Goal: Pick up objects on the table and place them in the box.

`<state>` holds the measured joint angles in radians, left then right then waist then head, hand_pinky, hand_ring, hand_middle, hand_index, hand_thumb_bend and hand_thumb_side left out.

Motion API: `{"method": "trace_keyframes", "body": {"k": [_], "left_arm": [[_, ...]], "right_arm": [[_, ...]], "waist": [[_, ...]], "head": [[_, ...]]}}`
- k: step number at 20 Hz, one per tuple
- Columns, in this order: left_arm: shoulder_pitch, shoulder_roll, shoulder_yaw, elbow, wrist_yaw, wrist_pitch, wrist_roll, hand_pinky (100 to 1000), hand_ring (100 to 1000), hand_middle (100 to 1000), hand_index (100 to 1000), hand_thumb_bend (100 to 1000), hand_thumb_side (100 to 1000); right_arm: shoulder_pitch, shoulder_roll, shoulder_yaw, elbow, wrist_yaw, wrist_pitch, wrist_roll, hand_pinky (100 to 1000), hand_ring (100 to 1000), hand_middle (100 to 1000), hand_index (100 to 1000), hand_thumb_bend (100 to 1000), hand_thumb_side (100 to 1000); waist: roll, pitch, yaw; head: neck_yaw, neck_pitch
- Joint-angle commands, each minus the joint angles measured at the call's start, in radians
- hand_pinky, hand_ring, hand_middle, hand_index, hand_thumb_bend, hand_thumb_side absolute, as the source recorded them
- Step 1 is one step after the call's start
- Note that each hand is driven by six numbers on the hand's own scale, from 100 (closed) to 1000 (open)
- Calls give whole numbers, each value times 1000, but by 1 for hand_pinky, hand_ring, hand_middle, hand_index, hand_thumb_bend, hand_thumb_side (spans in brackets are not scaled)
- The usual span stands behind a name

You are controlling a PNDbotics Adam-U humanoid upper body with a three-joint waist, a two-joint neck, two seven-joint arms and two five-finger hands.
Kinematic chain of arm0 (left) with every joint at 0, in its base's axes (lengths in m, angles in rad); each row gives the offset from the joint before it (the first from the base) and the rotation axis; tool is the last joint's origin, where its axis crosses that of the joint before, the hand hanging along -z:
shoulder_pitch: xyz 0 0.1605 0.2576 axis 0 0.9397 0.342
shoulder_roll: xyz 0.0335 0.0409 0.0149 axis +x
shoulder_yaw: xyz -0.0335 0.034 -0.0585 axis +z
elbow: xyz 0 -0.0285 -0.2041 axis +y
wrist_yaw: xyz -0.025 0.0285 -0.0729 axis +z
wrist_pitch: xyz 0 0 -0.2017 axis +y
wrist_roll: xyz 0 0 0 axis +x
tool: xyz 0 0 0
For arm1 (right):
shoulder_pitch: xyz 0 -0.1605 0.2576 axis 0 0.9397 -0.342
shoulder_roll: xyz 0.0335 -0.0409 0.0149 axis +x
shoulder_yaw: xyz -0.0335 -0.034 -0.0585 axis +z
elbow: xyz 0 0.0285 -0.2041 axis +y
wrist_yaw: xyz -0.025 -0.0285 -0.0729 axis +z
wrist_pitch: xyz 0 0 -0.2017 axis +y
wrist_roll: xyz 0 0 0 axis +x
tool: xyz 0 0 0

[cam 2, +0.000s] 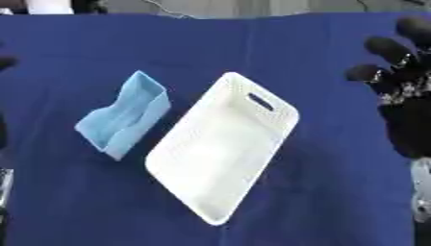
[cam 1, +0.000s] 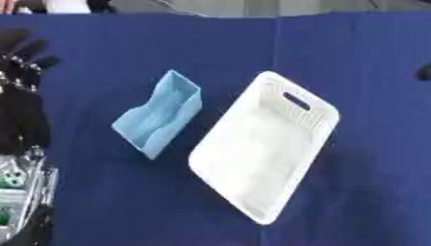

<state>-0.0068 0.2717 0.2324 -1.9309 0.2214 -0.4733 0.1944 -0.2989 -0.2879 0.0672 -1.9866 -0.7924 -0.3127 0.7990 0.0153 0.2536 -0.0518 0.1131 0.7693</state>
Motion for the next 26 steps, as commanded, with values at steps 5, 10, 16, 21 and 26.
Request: {"method": "trace_keyframes", "body": {"k": [5,10,16,21,26], "left_arm": [[2,27,-3,-10,8,-3,-7,658,765,760,823,135,1000],[2,28,-3,-8,8,-3,-8,657,765,760,823,133,1000],[-1,31,10,24,-37,58,0,587,714,733,812,294,816],[9,135,8,139,-156,266,79,545,662,696,800,638,567],[11,267,-19,220,-308,384,43,621,762,791,872,712,554]], "right_arm": [[-5,-7,-2,-13,-6,-102,108,817,918,931,953,100,891],[-4,-8,-2,-13,-3,-104,108,818,919,931,954,100,892],[-9,-13,-4,-13,14,-106,108,821,922,935,960,100,892],[-5,-26,3,-13,34,-103,108,826,927,940,969,100,894],[7,-38,10,-13,51,-96,108,828,929,942,973,100,894]], "waist": [[-2,-20,2],[-2,-18,3],[6,3,-2],[28,13,-6],[47,11,-3]], "head": [[-35,-33],[-18,-30],[56,-36],[77,-29],[90,-19]]}}
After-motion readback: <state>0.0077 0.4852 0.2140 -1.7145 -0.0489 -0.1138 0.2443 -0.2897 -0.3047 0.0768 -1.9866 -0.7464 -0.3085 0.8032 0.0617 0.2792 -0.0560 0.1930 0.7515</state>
